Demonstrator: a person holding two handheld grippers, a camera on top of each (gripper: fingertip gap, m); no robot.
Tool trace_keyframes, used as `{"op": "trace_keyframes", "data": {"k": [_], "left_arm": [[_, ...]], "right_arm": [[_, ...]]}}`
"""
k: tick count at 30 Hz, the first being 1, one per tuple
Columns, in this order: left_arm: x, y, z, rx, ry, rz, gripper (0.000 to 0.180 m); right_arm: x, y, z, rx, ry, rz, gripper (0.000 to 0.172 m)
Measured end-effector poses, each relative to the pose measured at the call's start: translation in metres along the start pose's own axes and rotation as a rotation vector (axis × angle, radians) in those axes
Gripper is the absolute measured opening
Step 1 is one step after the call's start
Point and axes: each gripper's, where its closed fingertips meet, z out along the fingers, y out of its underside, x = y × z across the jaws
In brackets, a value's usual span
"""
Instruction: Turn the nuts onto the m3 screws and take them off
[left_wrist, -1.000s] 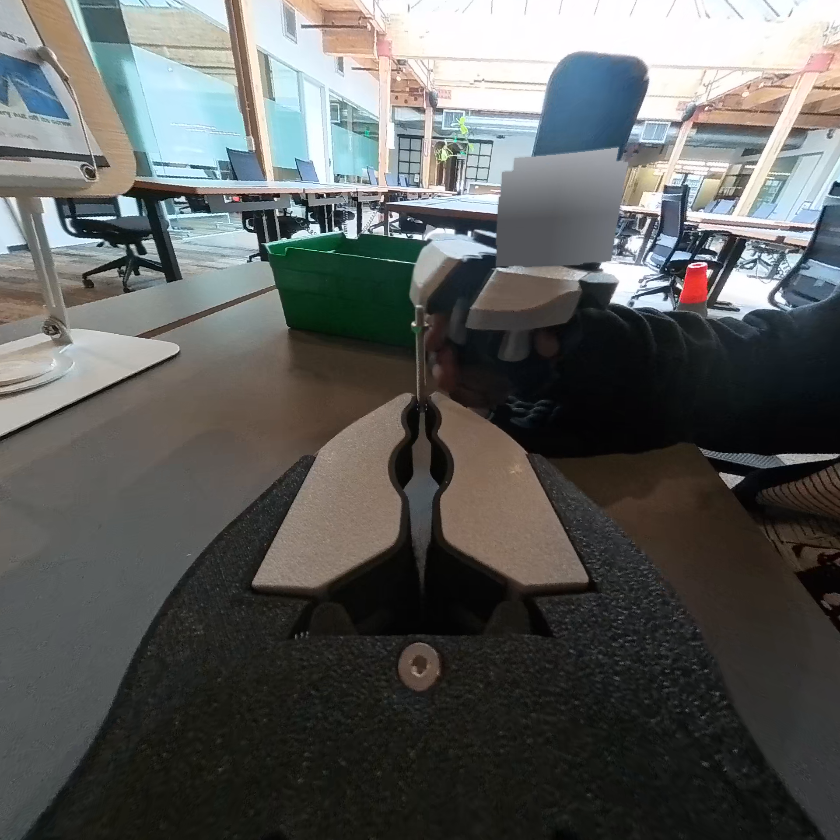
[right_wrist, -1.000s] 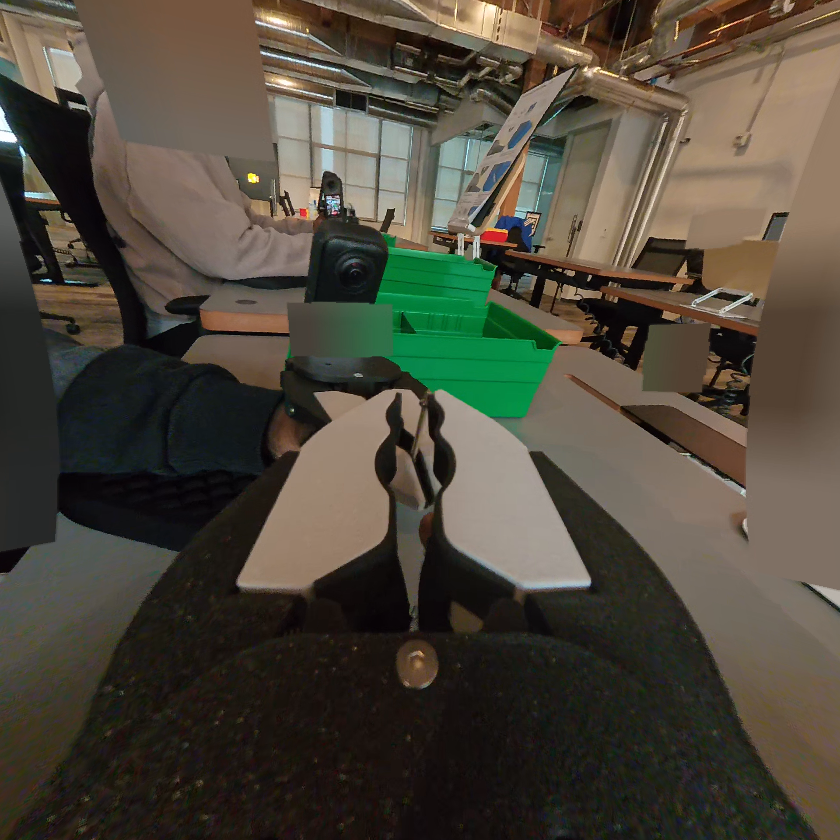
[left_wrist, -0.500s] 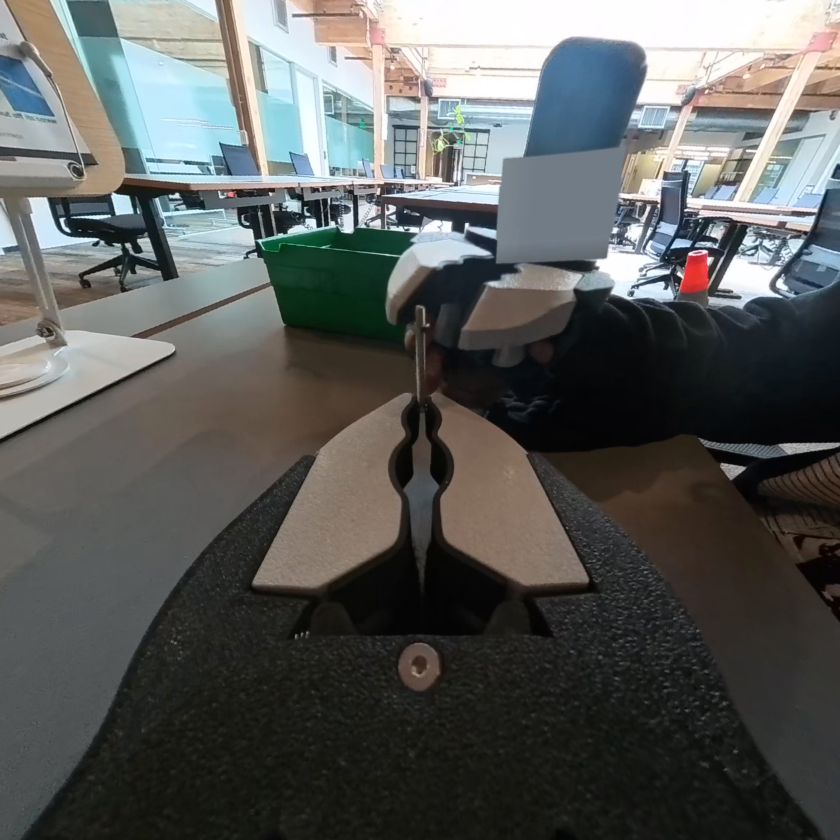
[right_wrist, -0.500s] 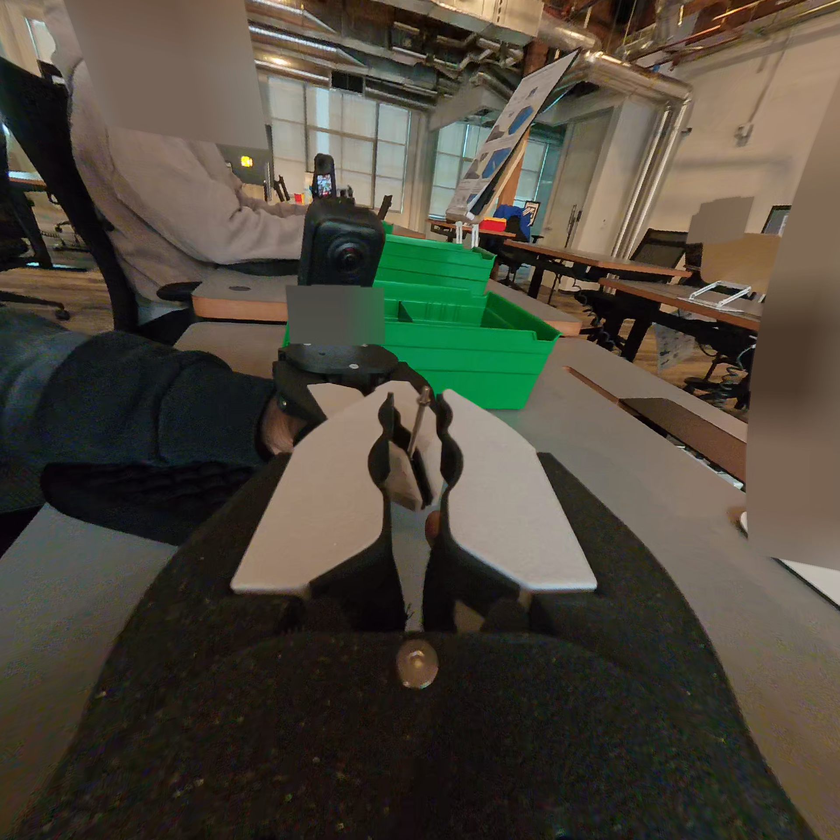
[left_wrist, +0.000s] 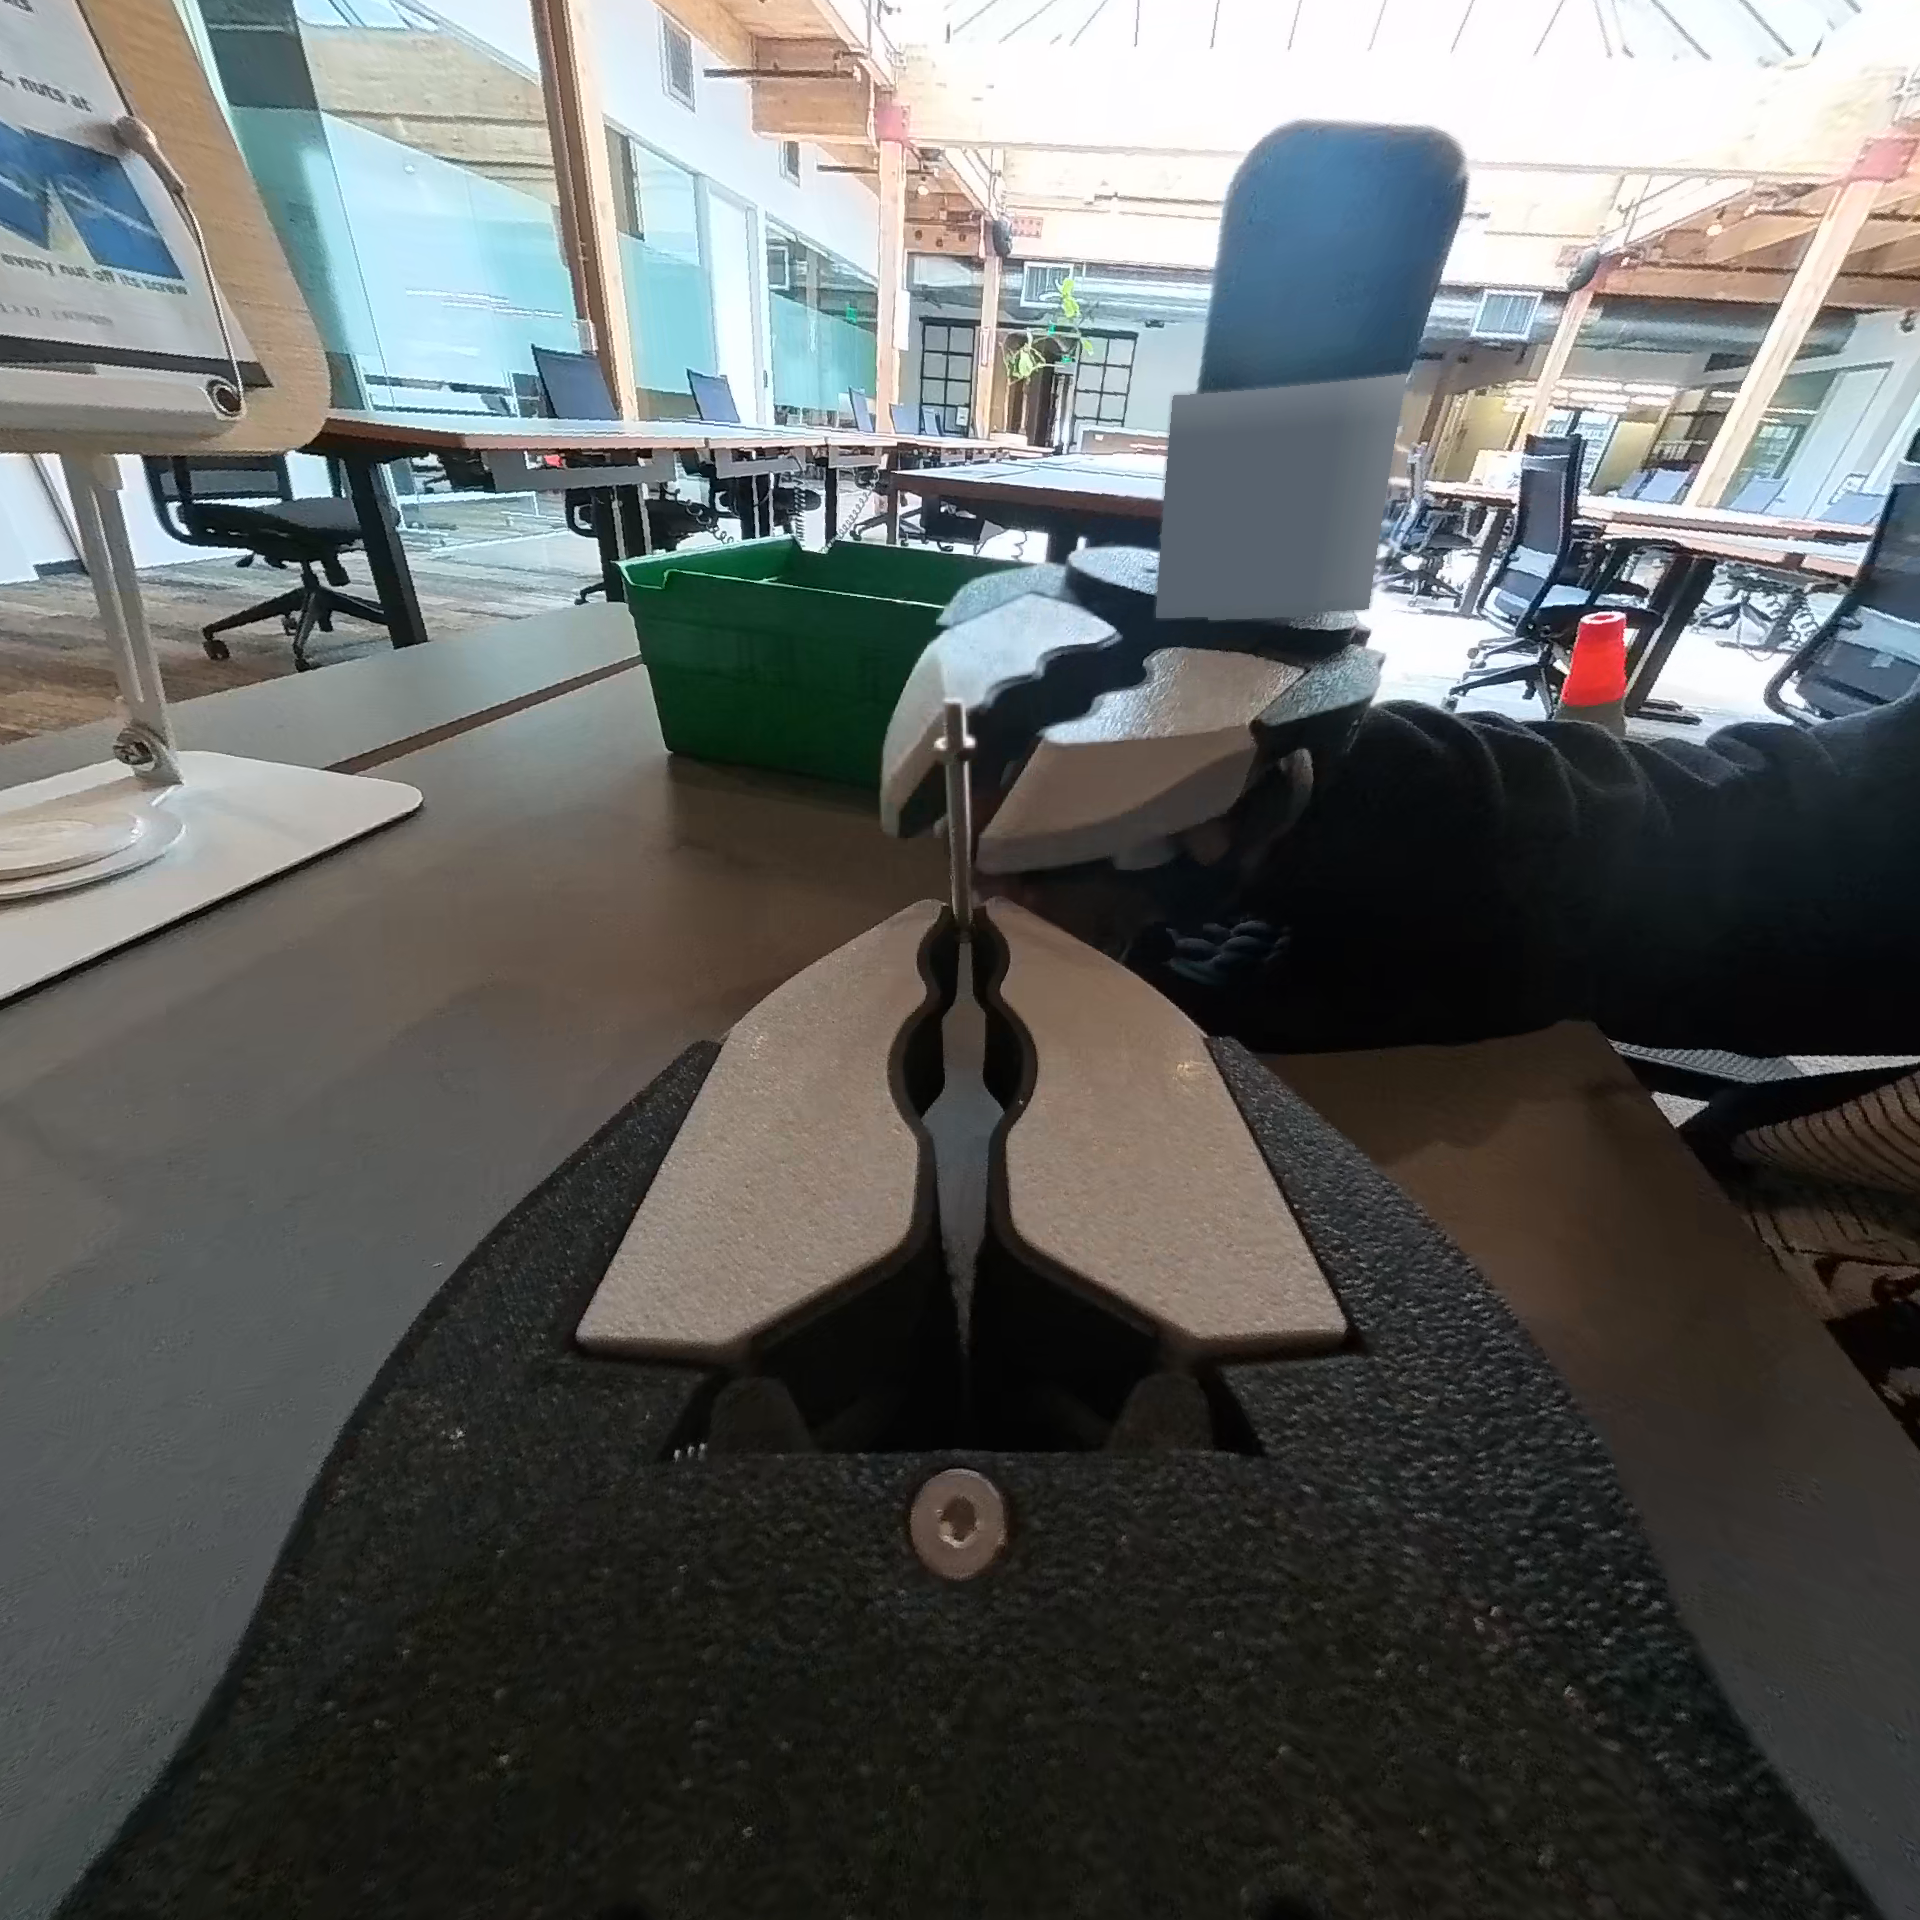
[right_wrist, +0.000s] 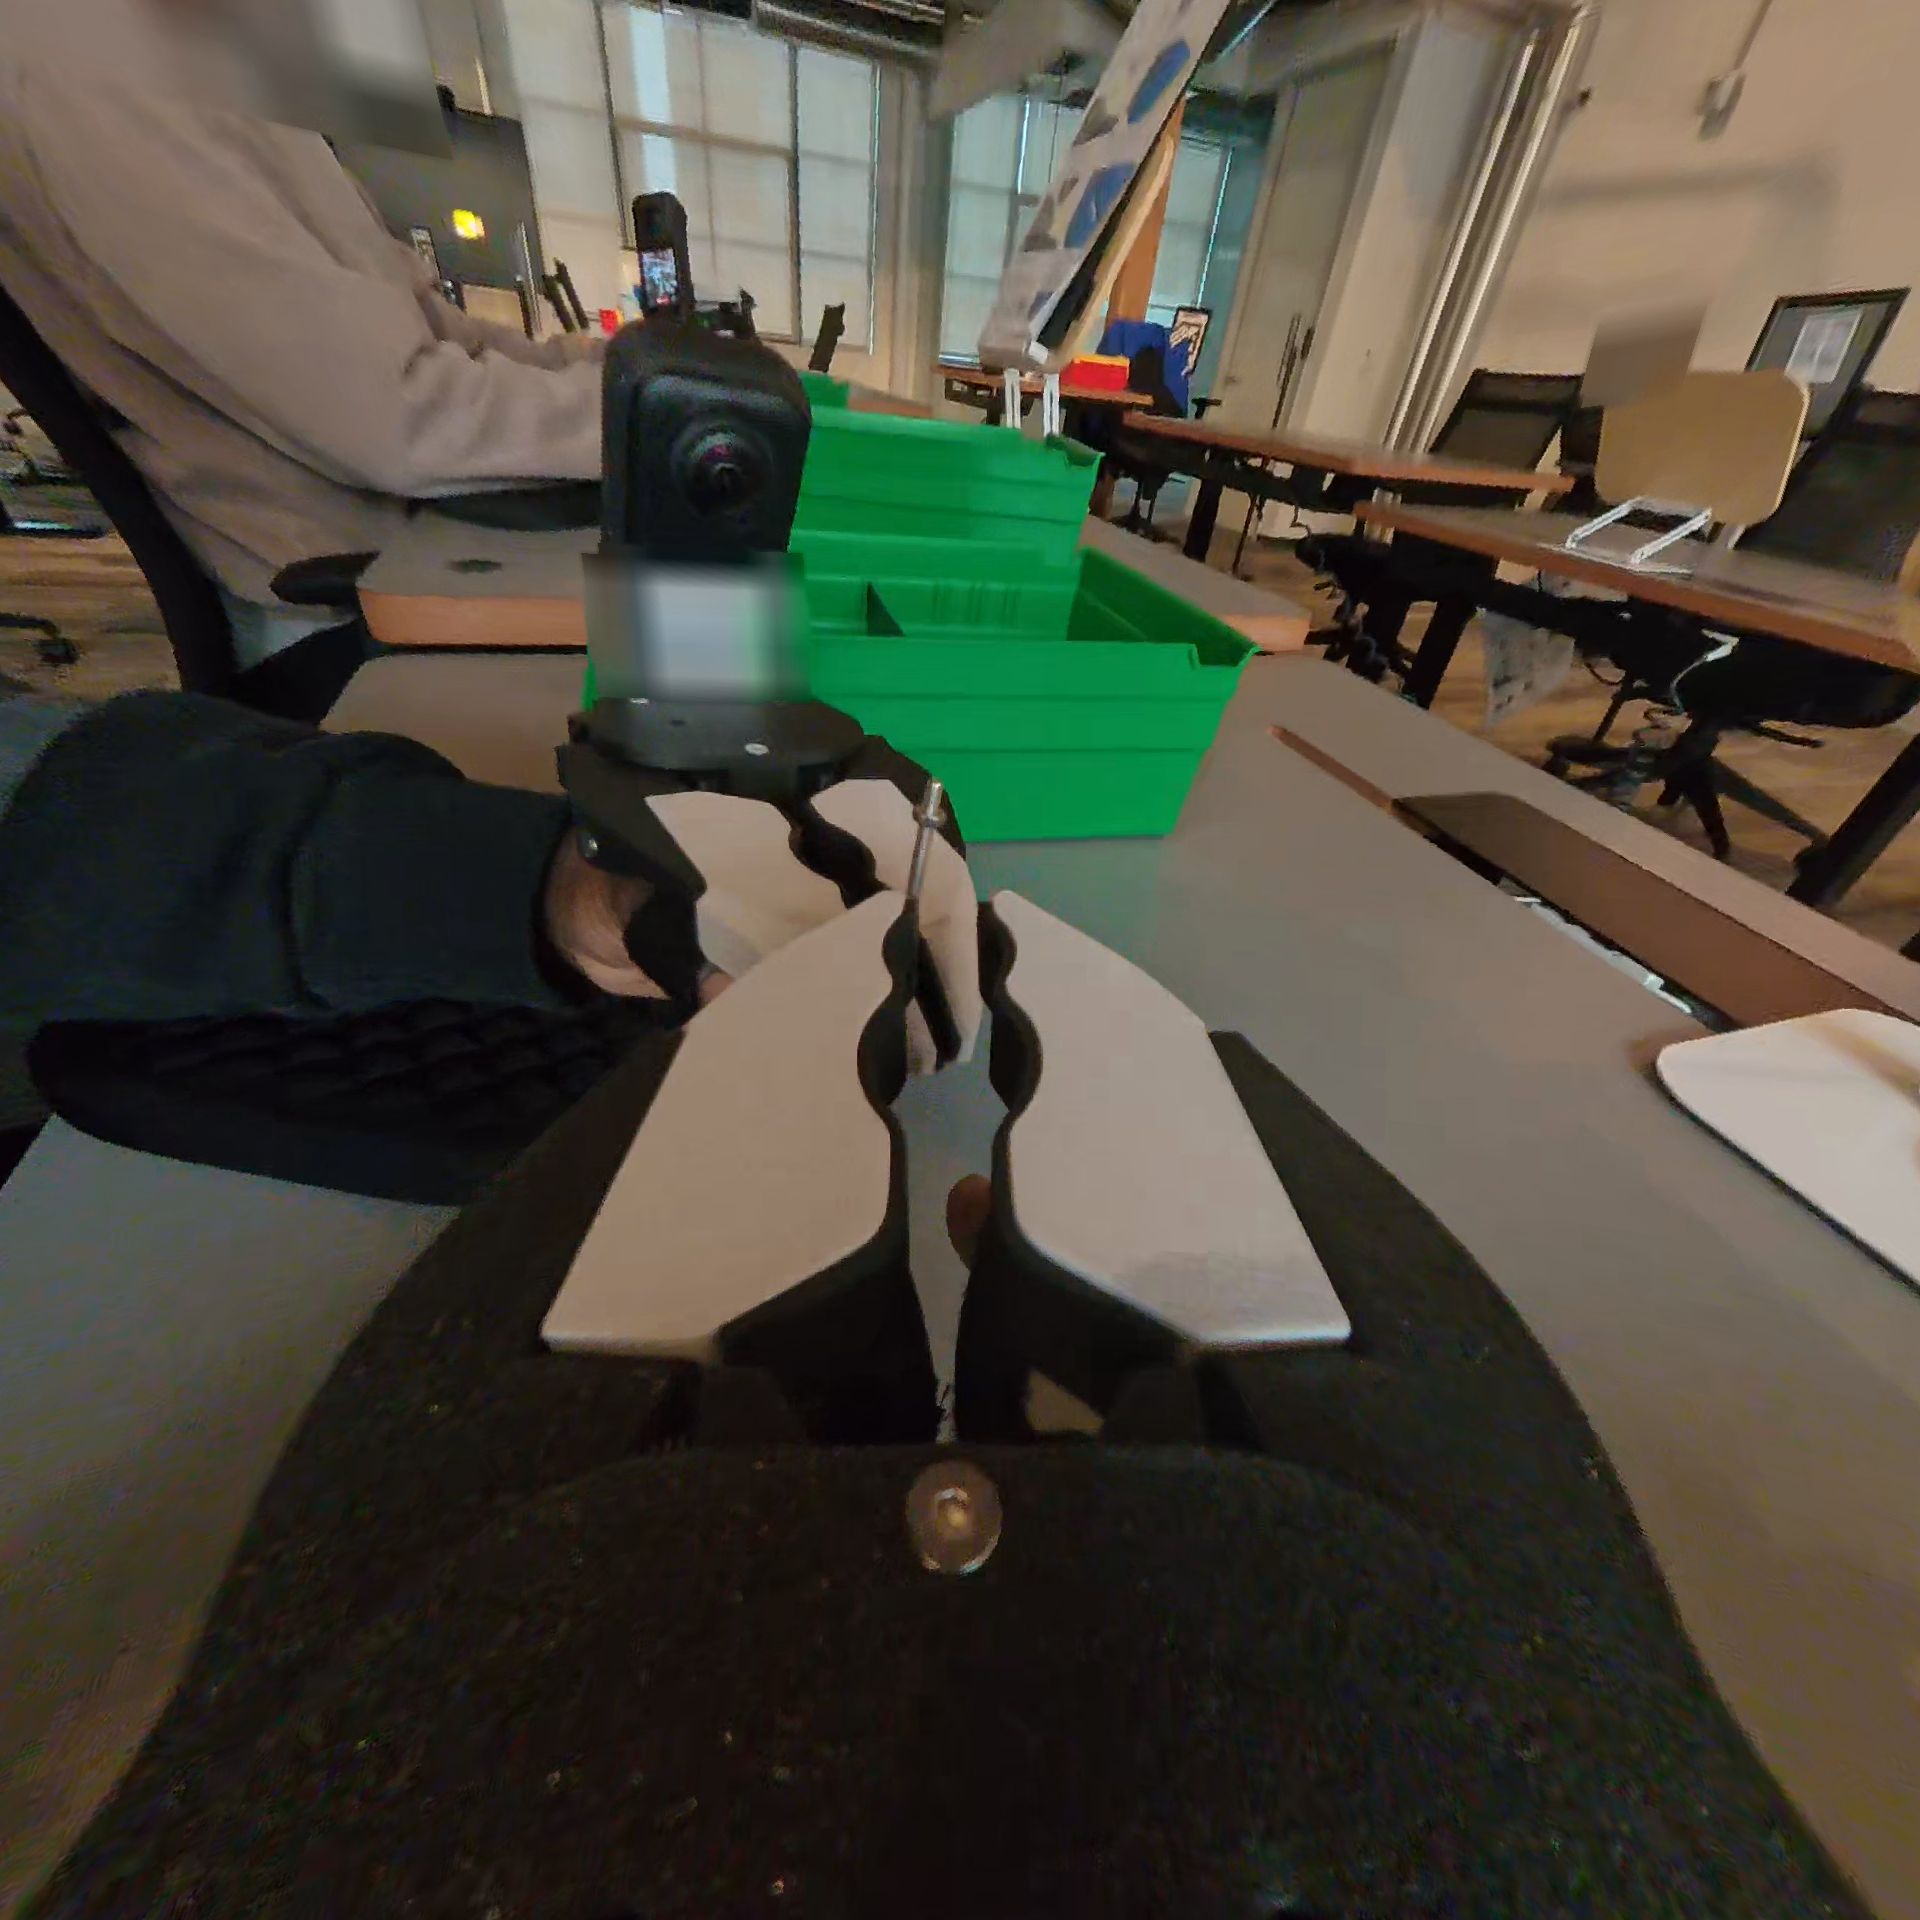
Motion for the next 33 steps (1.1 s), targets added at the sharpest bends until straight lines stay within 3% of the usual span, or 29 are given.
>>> {"op": "trace_keyframes", "data": {"k": [25,29,33], "left_arm": [[0.004,0.001,0.002,-0.009,-0.008,0.061,0.003],[-0.007,-0.002,-0.001,0.004,-0.103,0.102,0.032],[-0.013,-0.001,-0.002,-0.004,-0.159,0.116,0.048]], "right_arm": [[-0.011,-0.003,0.004,-0.016,-0.057,0.055,0.001],[-0.006,-0.008,0.001,-0.017,-0.028,0.058,0.001],[0.018,-0.024,-0.012,-0.015,0.068,0.11,0.001]]}}
